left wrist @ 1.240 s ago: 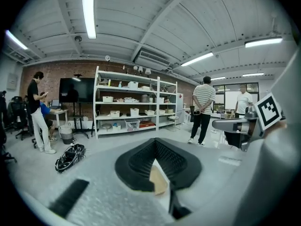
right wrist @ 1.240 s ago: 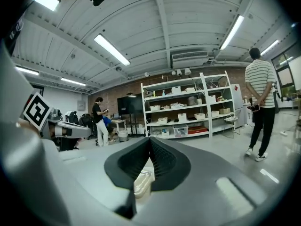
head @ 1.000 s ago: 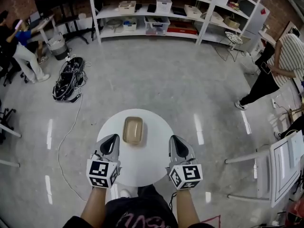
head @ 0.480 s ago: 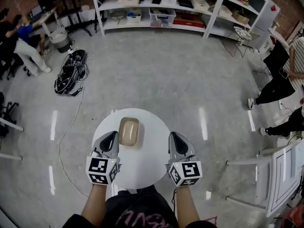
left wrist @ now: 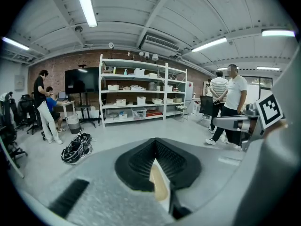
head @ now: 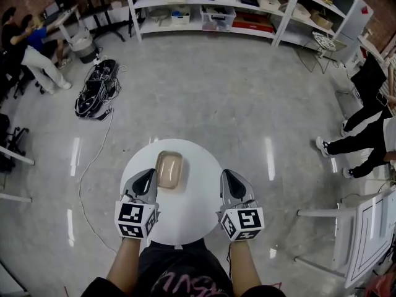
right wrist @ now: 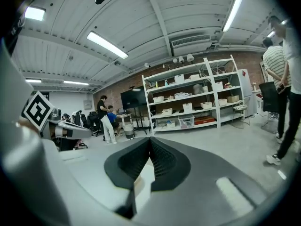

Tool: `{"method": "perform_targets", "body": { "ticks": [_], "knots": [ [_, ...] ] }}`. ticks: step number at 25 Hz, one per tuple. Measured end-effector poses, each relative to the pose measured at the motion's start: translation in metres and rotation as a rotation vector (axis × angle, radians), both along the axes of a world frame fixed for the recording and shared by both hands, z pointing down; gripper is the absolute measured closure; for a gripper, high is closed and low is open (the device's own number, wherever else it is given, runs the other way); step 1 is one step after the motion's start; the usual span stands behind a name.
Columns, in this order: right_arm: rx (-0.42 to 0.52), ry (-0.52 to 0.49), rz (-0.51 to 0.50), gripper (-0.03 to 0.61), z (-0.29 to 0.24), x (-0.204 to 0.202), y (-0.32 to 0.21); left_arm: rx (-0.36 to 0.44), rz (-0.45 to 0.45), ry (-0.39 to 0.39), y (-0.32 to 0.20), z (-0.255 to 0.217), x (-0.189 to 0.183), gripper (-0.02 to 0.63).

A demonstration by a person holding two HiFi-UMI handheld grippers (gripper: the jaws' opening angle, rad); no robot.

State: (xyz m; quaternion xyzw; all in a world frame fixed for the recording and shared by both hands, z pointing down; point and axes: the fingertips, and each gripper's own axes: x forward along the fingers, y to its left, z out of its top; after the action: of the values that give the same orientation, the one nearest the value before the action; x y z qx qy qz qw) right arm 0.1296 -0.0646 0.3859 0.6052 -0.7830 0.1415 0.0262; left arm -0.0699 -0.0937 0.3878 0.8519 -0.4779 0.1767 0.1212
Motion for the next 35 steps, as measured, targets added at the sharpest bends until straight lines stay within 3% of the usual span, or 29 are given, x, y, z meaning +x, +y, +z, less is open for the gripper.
{"method": "perform_targets", "body": {
  "ticks": [25, 35],
  "knots": [
    [-0.075, -0.005, -0.034, 0.569, 0.037, -0.043, -0.036, -0.101, 0.057, -0.015, -0.03, 0.051, -0.008, 0.593],
    [-0.138, -0.013, -0.049, 0.571, 0.075, -0.041, -0.038, -0.209, 0.076, -0.064, -0.034, 0.104, 0.007, 0.381]
  ]
}}
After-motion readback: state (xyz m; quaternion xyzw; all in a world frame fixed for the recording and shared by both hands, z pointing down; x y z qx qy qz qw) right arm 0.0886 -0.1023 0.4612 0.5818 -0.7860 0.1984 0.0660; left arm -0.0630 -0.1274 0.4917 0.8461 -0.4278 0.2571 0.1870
